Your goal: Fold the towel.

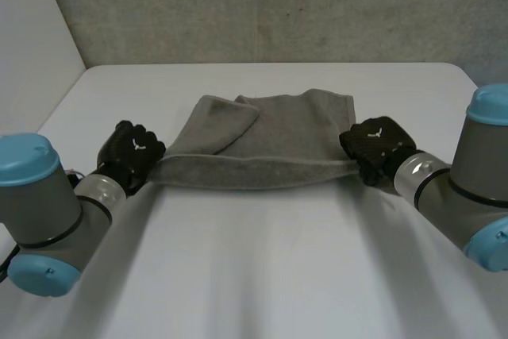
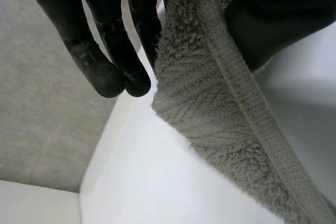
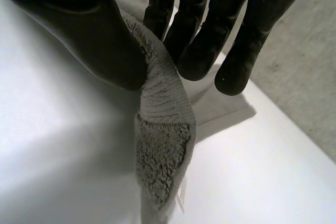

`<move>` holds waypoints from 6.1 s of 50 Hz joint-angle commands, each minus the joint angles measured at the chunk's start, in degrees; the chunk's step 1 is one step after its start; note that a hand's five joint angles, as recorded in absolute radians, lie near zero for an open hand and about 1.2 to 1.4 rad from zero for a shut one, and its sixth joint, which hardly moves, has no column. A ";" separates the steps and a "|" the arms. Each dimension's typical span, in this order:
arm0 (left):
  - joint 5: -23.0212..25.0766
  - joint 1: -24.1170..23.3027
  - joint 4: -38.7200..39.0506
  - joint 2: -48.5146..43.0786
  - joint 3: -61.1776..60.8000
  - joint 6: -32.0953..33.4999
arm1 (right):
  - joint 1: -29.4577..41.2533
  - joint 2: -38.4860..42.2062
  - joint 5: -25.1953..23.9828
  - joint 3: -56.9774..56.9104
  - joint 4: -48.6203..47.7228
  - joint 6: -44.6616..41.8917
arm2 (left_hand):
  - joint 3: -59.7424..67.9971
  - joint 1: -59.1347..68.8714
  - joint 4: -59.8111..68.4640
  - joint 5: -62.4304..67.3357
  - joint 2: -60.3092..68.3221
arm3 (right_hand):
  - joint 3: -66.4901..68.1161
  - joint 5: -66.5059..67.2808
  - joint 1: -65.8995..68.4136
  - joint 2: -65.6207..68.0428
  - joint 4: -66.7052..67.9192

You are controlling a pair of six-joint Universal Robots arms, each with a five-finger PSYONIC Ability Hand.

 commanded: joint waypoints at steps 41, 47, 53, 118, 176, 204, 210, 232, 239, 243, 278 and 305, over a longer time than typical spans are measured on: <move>0.27 -3.95 -17.46 -2.27 36.43 4.21 | -2.23 6.30 3.44 -45.49 26.11 -11.40 | -8.06 0.18 -6.76 -13.34 -4.22 | 3.31 5.64 12.28 4.14 3.93; 0.01 -5.00 -13.35 -1.04 44.09 3.98 | -0.21 2.64 4.94 -46.93 9.95 -9.13 | -8.06 0.18 -6.76 -13.34 -4.22 | 3.31 5.64 12.28 4.14 3.93; -0.08 -6.15 -4.12 4.40 42.80 -1.99 | 0.06 -6.60 4.07 -39.47 -0.97 -5.69 | -8.06 0.18 -6.76 -13.34 -4.22 | 3.31 5.64 12.28 4.14 3.93; 2.47 -1.23 12.33 4.50 -10.56 4.67 | 0.15 -0.81 2.48 5.46 -2.04 -10.79 | -8.08 0.16 -6.78 -13.36 -4.24 | 3.31 5.64 12.28 4.14 3.93; -2.97 -5.36 -3.68 5.10 42.17 2.83 | 1.90 -3.36 10.13 -41.82 -0.28 -12.28 | -8.06 0.18 -6.76 -13.34 -4.22 | 3.31 5.64 12.28 4.14 3.93; 6.95 -0.43 11.54 -1.48 -0.01 5.64 | 0.50 0.32 0.90 -0.88 2.54 -18.26 | -8.06 0.18 -6.76 -13.34 -4.22 | 3.31 5.64 12.28 4.14 3.93; 7.48 1.06 12.77 -1.74 -3.71 9.07 | 0.41 0.77 0.99 3.70 -0.63 -18.08 | -8.06 0.18 -6.76 -13.34 -4.22 | 3.31 5.64 12.28 4.14 3.93; 7.13 2.99 13.92 -5.79 -4.76 8.80 | 0.32 1.65 1.34 8.98 -5.38 -13.69 | -34.45 -26.20 -33.15 -39.73 -30.60 | -11.91 -9.58 -2.95 -11.08 -11.30; 6.69 3.87 14.36 -5.52 -5.55 8.72 | -0.29 2.00 3.80 8.89 -5.38 -13.07 | -42.69 -34.45 -41.39 -47.97 -38.84 | -21.69 -19.36 -12.73 -20.86 -21.08; 6.69 4.66 14.36 -5.17 -5.99 8.72 | -2.13 1.91 5.64 8.72 -5.29 -13.07 | -43.70 -35.46 -42.40 -48.98 -39.86 | -21.52 -19.20 -12.56 -20.70 -20.91; 6.42 9.50 13.83 -3.50 -7.40 8.63 | -8.46 -0.72 6.26 7.40 -4.68 -12.19 | -47.23 -38.99 -45.93 -52.51 -43.39 | 3.31 5.64 12.28 4.14 3.93; 6.95 8.53 13.48 2.39 -10.91 8.80 | -11.28 -3.89 6.62 6.08 -4.24 -12.19 | -8.06 0.18 -6.76 -13.34 -4.22 | 3.31 5.64 12.28 4.14 3.93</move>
